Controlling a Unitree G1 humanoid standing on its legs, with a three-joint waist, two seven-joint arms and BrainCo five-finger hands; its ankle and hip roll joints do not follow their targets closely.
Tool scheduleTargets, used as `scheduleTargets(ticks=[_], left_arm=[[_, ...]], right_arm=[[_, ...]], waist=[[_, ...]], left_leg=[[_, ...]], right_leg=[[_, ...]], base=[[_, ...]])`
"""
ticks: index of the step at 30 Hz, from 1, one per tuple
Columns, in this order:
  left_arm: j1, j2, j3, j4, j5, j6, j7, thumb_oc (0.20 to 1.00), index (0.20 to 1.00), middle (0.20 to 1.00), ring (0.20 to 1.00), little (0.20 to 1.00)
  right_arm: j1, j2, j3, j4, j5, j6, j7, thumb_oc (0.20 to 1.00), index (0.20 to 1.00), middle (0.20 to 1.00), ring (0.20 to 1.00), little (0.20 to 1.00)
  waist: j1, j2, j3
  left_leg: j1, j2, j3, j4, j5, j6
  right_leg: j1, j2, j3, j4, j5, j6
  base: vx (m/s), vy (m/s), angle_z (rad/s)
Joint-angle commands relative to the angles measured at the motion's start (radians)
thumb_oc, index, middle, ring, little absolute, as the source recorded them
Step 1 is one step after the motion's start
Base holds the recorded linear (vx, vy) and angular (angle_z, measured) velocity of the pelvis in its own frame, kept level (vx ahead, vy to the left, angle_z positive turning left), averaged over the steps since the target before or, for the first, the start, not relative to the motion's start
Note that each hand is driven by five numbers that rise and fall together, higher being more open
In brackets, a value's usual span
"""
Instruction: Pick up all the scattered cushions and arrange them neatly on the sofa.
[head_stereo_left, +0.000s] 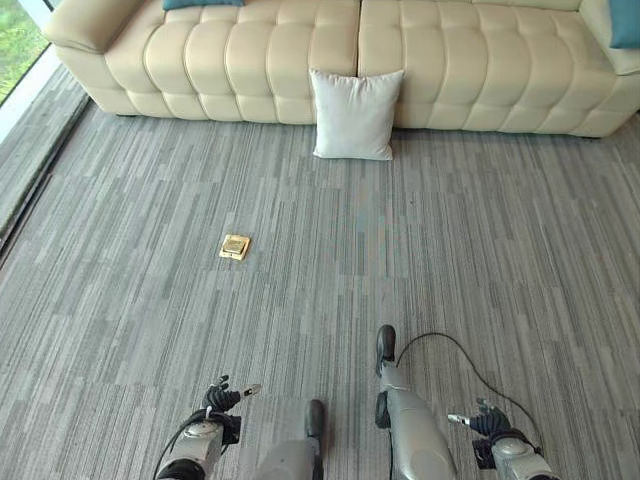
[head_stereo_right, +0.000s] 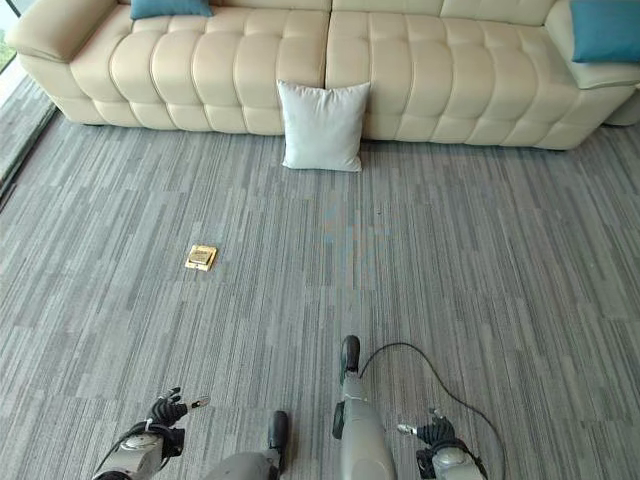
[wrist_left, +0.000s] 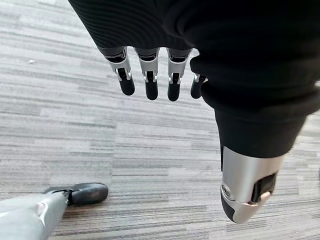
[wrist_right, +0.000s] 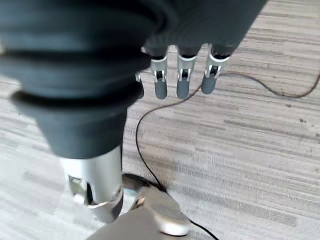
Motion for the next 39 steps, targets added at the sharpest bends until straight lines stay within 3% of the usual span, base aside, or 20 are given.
scheduleTargets(ticks=[1,2,4,5,7,10,12,13,14,15,17,20,23,25,27,28,29,33,35,39], left_arm=[[0.01,0.03,0.017,-0.029,0.005,-0.02,-0.004,1.0,1.0,1.0,1.0,1.0],[0.01,0.031,0.017,-0.029,0.005,-0.02,-0.004,1.0,1.0,1.0,1.0,1.0],[0.011,0.036,0.009,-0.057,-0.002,-0.015,-0.013,1.0,1.0,1.0,1.0,1.0],[0.011,0.036,0.009,-0.057,-0.002,-0.015,-0.013,1.0,1.0,1.0,1.0,1.0],[0.008,0.041,0.015,-0.071,-0.026,-0.014,-0.01,1.0,1.0,1.0,1.0,1.0],[0.015,0.043,0.015,-0.069,-0.031,-0.012,-0.008,1.0,1.0,1.0,1.0,1.0],[0.025,0.042,0.016,-0.058,-0.03,-0.01,-0.011,1.0,1.0,1.0,1.0,1.0],[0.037,0.041,0.015,-0.051,-0.019,-0.005,-0.012,1.0,1.0,1.0,1.0,1.0],[0.041,0.041,0.014,-0.051,-0.018,-0.004,-0.011,1.0,1.0,1.0,1.0,1.0],[0.047,0.046,0.016,-0.057,-0.018,-0.003,-0.009,1.0,1.0,1.0,1.0,1.0],[0.041,0.044,0.016,-0.048,-0.021,-0.002,-0.002,1.0,1.0,1.0,1.0,1.0],[0.039,0.044,0.017,-0.024,-0.019,0.0,0.003,1.0,1.0,1.0,1.0,1.0],[0.088,0.042,0.04,-0.003,-0.016,0.003,-0.004,1.0,1.0,1.0,1.0,1.0],[0.093,0.041,0.044,0.001,-0.01,0.007,-0.004,1.0,1.0,1.0,1.0,1.0],[0.091,0.053,0.042,0.008,0.0,0.009,-0.007,1.0,1.0,1.0,1.0,1.0],[0.086,0.061,0.042,0.003,-0.006,0.012,-0.008,1.0,1.0,1.0,1.0,1.0],[0.076,0.066,0.04,0.001,-0.008,0.012,-0.008,1.0,1.0,1.0,1.0,1.0],[0.055,0.064,0.023,-0.017,-0.015,0.008,-0.003,1.0,1.0,1.0,1.0,1.0],[0.033,0.063,0.014,-0.036,-0.017,0.002,-0.001,1.0,1.0,1.0,1.0,1.0],[0.027,0.06,0.009,-0.061,-0.026,-0.001,0.002,1.0,1.0,1.0,1.0,1.0]], right_arm=[[-0.018,-0.067,-0.002,-0.022,0.009,-0.03,-0.001,1.0,1.0,1.0,1.0,1.0],[-0.019,-0.067,-0.002,-0.021,0.009,-0.03,-0.001,1.0,1.0,1.0,1.0,1.0],[-0.032,-0.081,-0.006,-0.021,0.034,-0.041,0.001,1.0,1.0,1.0,1.0,1.0],[-0.032,-0.08,-0.006,-0.021,0.034,-0.041,0.001,1.0,1.0,1.0,1.0,1.0],[-0.051,-0.094,0.0,-0.012,0.039,-0.035,-0.004,1.0,1.0,1.0,1.0,1.0],[-0.054,-0.096,0.001,-0.021,0.049,-0.036,-0.004,1.0,1.0,1.0,1.0,1.0],[-0.051,-0.095,0.007,-0.024,0.048,-0.038,-0.002,1.0,1.0,1.0,1.0,1.0],[-0.044,-0.09,0.015,-0.021,0.036,-0.038,-0.003,1.0,1.0,1.0,1.0,1.0],[-0.044,-0.09,0.017,-0.019,0.033,-0.038,-0.005,1.0,1.0,1.0,1.0,1.0],[-0.046,-0.099,0.02,-0.019,0.023,-0.04,-0.012,1.0,1.0,1.0,1.0,1.0],[-0.055,-0.103,0.027,-0.012,0.014,-0.039,-0.021,1.0,1.0,1.0,1.0,1.0],[-0.054,-0.099,0.033,-0.004,0.005,-0.031,-0.022,1.0,1.0,1.0,1.0,1.0],[-0.05,-0.08,0.048,-0.009,-0.034,-0.025,0.004,1.0,1.0,1.0,1.0,1.0],[-0.043,-0.069,0.047,-0.015,-0.039,-0.024,0.008,1.0,1.0,1.0,1.0,1.0],[-0.039,-0.054,0.049,-0.011,-0.038,-0.025,0.011,1.0,1.0,1.0,1.0,1.0],[-0.041,-0.046,0.053,-0.005,-0.039,-0.021,0.013,1.0,1.0,1.0,1.0,1.0],[-0.04,-0.044,0.051,-0.004,-0.038,-0.02,0.011,1.0,1.0,1.0,1.0,1.0],[-0.044,-0.036,0.04,-0.007,-0.021,-0.025,-0.002,1.0,1.0,1.0,1.0,1.0],[-0.052,-0.028,0.038,-0.014,-0.012,-0.03,-0.005,1.0,1.0,1.0,1.0,1.0],[-0.064,-0.029,0.038,-0.022,-0.01,-0.029,-0.009,1.0,1.0,1.0,1.0,1.0]], waist=[[-0.027,0.047,-0.06],[-0.029,0.044,-0.062],[-0.013,0.039,-0.055],[-0.015,0.036,-0.057],[0.03,0.002,-0.029],[0.06,-0.02,-0.023],[0.087,-0.03,-0.024],[0.112,-0.025,-0.021],[0.121,-0.016,-0.021],[0.138,0.01,-0.026],[0.152,0.009,-0.021],[0.159,-0.001,-0.031],[0.199,0.004,-0.085],[0.203,-0.007,-0.098],[0.202,-0.032,-0.099],[0.198,-0.04,-0.087],[0.19,-0.034,-0.075],[0.165,-0.003,-0.054],[0.139,0.009,-0.025],[0.12,0.013,-0.002]], left_leg=[[0.178,-0.013,0.079,0.222,0.013,-0.094],[0.175,-0.016,0.076,0.221,0.015,-0.093],[0.02,-0.02,0.12,0.575,0.216,-0.144],[0.016,-0.024,0.119,0.575,0.218,-0.143],[-0.125,-0.03,0.18,0.832,0.182,-0.113],[-0.232,-0.03,0.223,0.861,0.112,-0.078],[-0.325,-0.025,0.238,0.767,0.071,-0.058],[-0.385,-0.006,0.235,0.559,0.07,-0.051],[-0.377,0.008,0.225,0.406,0.09,-0.054],[-0.397,0.06,0.195,0.156,0.19,-0.082],[-0.432,0.082,0.192,-0.006,0.215,-0.101],[-0.472,0.095,0.229,-0.006,0.204,-0.112],[-0.462,0.079,0.199,0.039,0.303,-0.105],[-0.456,0.061,0.206,0.071,0.31,-0.095],[-0.427,0.027,0.215,0.103,0.265,-0.061],[-0.388,0.004,0.226,0.114,0.215,-0.024],[-0.365,-0.004,0.233,0.116,0.19,-0.006],[-0.265,-0.007,0.234,0.075,0.149,0.019],[-0.17,-0.023,0.228,0.047,0.108,0.023],[-0.111,-0.032,0.218,0.037,0.069,0.018]], right_leg=[[-0.087,0.053,0.008,-0.016,0.082,-0.024],[-0.089,0.049,0.008,-0.017,0.084,-0.023],[0.024,0.073,0.021,-0.016,0.015,-0.084],[0.022,0.069,0.02,-0.016,0.017,-0.084],[0.126,0.08,0.069,-0.033,-0.049,-0.123],[0.195,0.075,0.104,-0.052,-0.078,-0.13],[0.26,0.073,0.128,-0.077,-0.108,-0.125],[0.319,0.077,0.144,-0.086,-0.14,-0.113],[0.343,0.081,0.147,-0.087,-0.158,-0.106],[0.391,0.102,0.146,-0.091,-0.199,-0.101],[0.452,0.099,0.152,-0.089,-0.241,-0.101],[0.516,0.089,0.176,-0.091,-0.269,-0.089],[0.587,0.05,0.242,-0.049,-0.3,-0.058],[0.566,0.025,0.239,0.008,-0.272,-0.044],[0.484,-0.001,0.258,0.192,-0.135,-0.013],[0.38,-0.013,0.262,0.402,0.03,0.008],[0.336,-0.019,0.248,0.501,0.093,0.011],[0.195,-0.016,0.192,0.665,0.063,-0.005],[0.098,-0.037,0.108,0.576,-0.03,-0.03],[0.037,-0.029,0.05,0.376,-0.051,-0.031]], base=[[0.38,-0.128,0.33],[0.36,-0.129,0.26],[0.55,-0.245,-0.03],[0.52,-0.255,-0.18],[0.46,-0.237,-0.37],[0.55,-0.165,-0.31],[0.5,-0.014,-0.37],[0.54,0.069,-0.5],[0.91,0.15,-0.34],[0.76,0.145,-0.45],[0.58,0.091,-0.51],[0.56,0.124,-0.31],[0.8,0.323,-0.41],[0.49,0.236,-0.53],[0.41,0.193,-0.32],[0.5,0.253,-0.31],[0.34,0.187,-0.14],[0.32,0.184,0.31],[0.36,0.083,0.23],[0.31,-0.007,0.08]])
